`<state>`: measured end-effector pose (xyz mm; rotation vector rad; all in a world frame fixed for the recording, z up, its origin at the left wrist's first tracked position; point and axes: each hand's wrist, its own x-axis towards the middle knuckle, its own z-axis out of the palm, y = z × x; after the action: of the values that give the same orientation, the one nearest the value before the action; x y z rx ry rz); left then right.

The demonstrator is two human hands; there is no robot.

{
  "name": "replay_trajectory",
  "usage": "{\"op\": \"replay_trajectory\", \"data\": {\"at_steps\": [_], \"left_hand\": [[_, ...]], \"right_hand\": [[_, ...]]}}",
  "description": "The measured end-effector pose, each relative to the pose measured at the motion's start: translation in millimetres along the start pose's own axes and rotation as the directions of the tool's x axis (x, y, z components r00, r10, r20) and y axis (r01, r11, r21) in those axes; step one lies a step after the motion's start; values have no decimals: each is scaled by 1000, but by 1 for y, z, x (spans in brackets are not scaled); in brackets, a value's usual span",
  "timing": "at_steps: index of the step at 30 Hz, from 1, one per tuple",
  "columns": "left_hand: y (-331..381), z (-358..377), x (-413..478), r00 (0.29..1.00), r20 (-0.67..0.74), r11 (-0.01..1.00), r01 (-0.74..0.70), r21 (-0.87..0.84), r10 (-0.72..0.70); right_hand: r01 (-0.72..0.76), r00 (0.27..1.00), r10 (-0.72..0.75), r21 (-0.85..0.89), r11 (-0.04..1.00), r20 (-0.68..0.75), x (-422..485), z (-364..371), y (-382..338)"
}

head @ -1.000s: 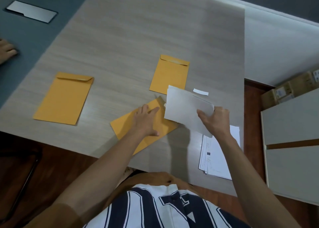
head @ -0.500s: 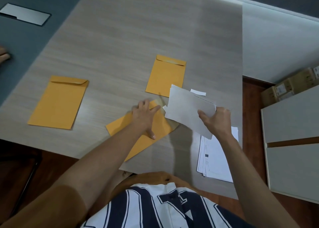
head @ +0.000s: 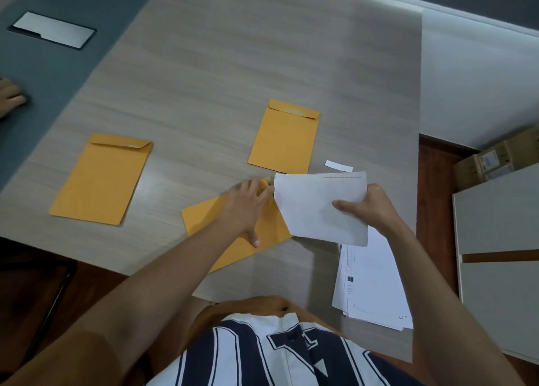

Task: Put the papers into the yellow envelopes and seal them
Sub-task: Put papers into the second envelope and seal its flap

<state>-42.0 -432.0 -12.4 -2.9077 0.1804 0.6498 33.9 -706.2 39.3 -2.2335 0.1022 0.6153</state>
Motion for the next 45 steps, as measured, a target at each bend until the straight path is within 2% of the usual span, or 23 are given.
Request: {"op": "replay_trajectory", "data": {"at_steps": [5,12,18,20,23,26,32,39,45], "left_hand": [[-2,-7,-1,999,-17,998,-32,49,33],[-5,-7,-5,998,-44,997,-39,60,42],[-6,-3,-1,992,-47,990,-116,76,120],[-5,-2,3,987,-37,986,-151,64,154],[-7,0,4,978,-6,977,-210,-48,210],[-9,5,1,981,7,962,-189,-196,194],[-4,18,-5,987,-16,972,-161,-172,161],[-2,10,-6,973,-69,953,-230,-198,221],[5,9,-9,943,-196,929,-308,-208,269]], "right_hand": [[-60,980,30,147,987,198,21,-9,-2],[-67,974,26,176,982,223,26,-9,-3],[-14,959,-34,168,986,282,27,-1,-13],[-36,949,-17,161,986,315,32,6,-16],[-99,947,56,124,987,316,33,22,-19],[-138,949,85,159,977,303,29,31,-13],[-165,976,130,203,965,177,13,40,6],[-264,948,185,312,913,260,-1,53,18],[-222,954,134,330,918,270,-5,67,3]]}}
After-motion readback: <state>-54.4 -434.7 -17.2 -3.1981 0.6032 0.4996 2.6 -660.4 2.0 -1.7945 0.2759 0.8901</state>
